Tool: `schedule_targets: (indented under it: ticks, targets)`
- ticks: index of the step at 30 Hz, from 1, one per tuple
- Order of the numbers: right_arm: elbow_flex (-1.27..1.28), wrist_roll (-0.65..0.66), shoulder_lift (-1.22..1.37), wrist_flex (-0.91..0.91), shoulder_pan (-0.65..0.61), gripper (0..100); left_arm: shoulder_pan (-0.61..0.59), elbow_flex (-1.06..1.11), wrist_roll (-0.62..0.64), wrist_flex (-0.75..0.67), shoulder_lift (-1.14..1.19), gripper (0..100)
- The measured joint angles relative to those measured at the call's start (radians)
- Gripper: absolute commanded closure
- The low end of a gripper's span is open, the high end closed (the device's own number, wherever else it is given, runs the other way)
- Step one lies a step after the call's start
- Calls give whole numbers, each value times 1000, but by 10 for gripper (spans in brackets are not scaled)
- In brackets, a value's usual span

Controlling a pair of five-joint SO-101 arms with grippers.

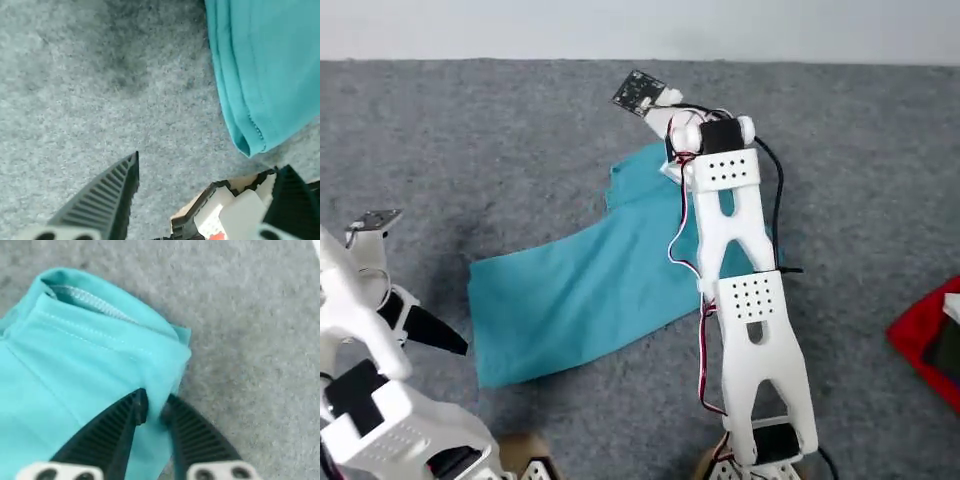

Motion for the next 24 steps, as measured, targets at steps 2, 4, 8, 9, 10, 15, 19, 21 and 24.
schedule_targets:
  ticks: [2,4,8,9,10,15,19,21,24]
  targets:
    - [0,-6,0,21,2,812,0,0,0,0,0,600]
    - [0,-8,0,61,3,815,0,0,0,0,0,600]
    - [0,-9,-2,106,5,815,0,0,0,0,0,600]
    - [0,-9,-9,112,9,815,0,0,0,0,0,600]
    - [0,-12,-20,123,15,815,0,0,0,0,0,600]
    - [0,-14,-75,160,49,815,0,2,0,0,0,600]
    - [0,-14,-78,160,95,815,0,68,0,0,-20,600]
    - [0,-31,-78,160,115,815,8,133,0,0,-66,600]
    - [21,-77,-81,160,135,815,41,247,0,0,-173,600]
